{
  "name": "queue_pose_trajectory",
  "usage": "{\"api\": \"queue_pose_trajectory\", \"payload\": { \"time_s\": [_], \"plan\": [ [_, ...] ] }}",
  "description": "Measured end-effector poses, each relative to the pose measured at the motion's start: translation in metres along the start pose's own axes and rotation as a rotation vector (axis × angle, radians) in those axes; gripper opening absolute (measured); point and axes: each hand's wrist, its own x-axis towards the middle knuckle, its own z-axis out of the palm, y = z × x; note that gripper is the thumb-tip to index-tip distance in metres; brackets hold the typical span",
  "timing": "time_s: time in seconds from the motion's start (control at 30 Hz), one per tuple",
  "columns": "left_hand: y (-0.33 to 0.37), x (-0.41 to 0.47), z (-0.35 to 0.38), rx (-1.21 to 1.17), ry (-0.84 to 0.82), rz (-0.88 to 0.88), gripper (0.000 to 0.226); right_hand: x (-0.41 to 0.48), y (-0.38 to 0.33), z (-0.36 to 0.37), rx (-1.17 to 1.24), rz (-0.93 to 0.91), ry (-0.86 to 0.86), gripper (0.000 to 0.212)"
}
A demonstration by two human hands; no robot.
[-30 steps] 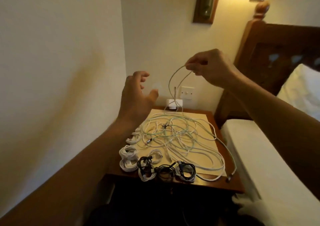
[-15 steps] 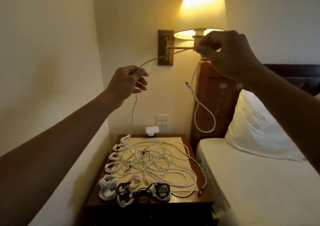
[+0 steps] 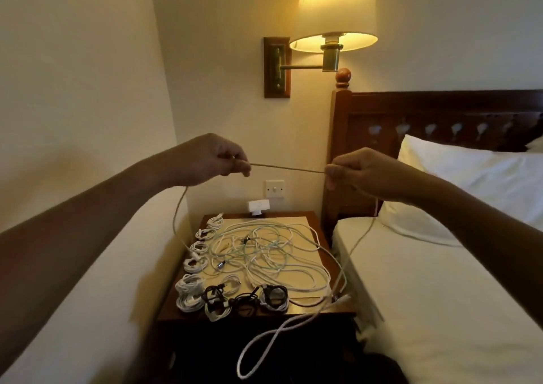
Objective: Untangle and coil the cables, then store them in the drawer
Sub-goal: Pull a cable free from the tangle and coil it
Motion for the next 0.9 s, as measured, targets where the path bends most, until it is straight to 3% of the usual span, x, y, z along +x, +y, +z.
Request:
{"api": "queue_pose_trajectory", "payload": {
  "time_s": [0.07, 0.17, 0.27, 0.33, 0.4, 0.47, 0.53, 0.57, 0.63, 0.67, 0.77, 0.8, 0.9],
  "plan": [
    [-0.033, -0.013, 0.011, 0.027, 0.082, -0.086, 0.015, -0.012, 0.029, 0.015, 0.018, 0.056, -0.027, 0.032],
    [-0.08, -0.034, 0.019, 0.062, 0.334, -0.281, 0.018, -0.027, 0.079, 0.028, 0.013, 0.171, 0.042, 0.032],
    [-0.125, -0.057, 0.019, -0.084, 0.593, -0.568, 0.018, -0.047, 0.117, 0.03, 0.043, 0.321, 0.132, 0.037],
    [-0.134, -0.064, 0.028, -0.16, 0.642, -0.65, 0.018, -0.057, 0.136, 0.04, 0.059, 0.393, 0.084, 0.036],
    [-0.126, -0.054, 0.045, -0.26, 0.567, -0.588, 0.02, -0.058, 0.144, 0.051, 0.093, 0.47, -0.095, 0.031],
    [-0.093, -0.044, 0.06, -0.352, 0.395, -0.492, 0.02, -0.054, 0.131, 0.062, 0.084, 0.536, -0.389, 0.02],
    [-0.052, -0.037, 0.069, -0.389, 0.223, -0.373, 0.019, -0.046, 0.101, 0.067, -0.093, 0.466, -0.554, 0.04],
    [-0.031, -0.035, 0.072, -0.409, 0.153, -0.295, 0.022, -0.039, 0.083, 0.07, -0.126, 0.393, -0.516, 0.058],
    [0.006, -0.029, 0.079, -0.442, 0.051, -0.141, 0.024, -0.028, 0.037, 0.078, 0.087, 0.231, -0.304, 0.083],
    [0.019, -0.026, 0.082, -0.432, 0.021, -0.085, 0.023, -0.023, 0.019, 0.083, 0.231, 0.153, -0.228, 0.08],
    [0.034, -0.017, 0.09, -0.26, 0.047, -0.036, 0.024, -0.011, -0.011, 0.099, 0.529, 0.063, -0.174, 0.028],
    [0.028, -0.019, 0.09, -0.257, 0.05, -0.055, 0.025, -0.009, -0.012, 0.101, 0.565, 0.065, -0.144, 0.021],
    [-0.01, -0.038, 0.084, -0.397, -0.011, -0.157, 0.026, -0.01, 0.016, 0.096, 0.536, 0.159, 0.034, 0.031]
  ]
}}
